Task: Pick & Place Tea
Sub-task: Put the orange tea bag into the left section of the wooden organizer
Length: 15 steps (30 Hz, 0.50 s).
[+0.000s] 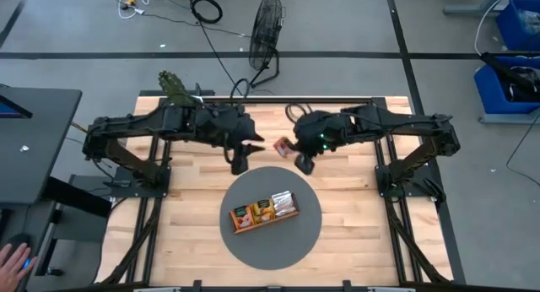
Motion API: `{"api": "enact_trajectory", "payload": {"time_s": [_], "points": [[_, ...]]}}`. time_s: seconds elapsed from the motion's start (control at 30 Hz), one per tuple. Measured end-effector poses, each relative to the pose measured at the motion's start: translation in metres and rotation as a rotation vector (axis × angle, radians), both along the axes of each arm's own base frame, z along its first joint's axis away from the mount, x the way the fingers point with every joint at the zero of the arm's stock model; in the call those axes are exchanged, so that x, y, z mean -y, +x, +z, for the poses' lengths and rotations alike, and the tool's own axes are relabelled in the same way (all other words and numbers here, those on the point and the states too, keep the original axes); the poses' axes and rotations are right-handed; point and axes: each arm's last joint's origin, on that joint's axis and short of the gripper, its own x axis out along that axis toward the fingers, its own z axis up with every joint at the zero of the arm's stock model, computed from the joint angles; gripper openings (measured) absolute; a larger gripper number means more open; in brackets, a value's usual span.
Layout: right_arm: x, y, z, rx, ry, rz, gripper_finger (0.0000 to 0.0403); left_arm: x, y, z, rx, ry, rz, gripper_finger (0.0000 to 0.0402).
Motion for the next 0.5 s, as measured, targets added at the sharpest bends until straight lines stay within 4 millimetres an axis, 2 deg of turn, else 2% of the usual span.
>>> {"api": "enact_trajectory", "payload": {"time_s": [0.17,0.33,0.5], "points": [[-0.012,0.0,-0.001,-0.018,-0.072,0.148,0.0,-0.002,0.001,0.005,0.049,-0.119,-0.171,0.013],[-0.019,0.0,-0.001,-0.018,-0.119,0.198,0.0,-0.002,0.004,0.01,0.111,-0.139,-0.17,0.0161],[-0.029,0.001,0.001,0.009,-0.162,0.256,0.0,-0.005,0.015,0.003,0.11,-0.144,-0.162,0.0209]]}}
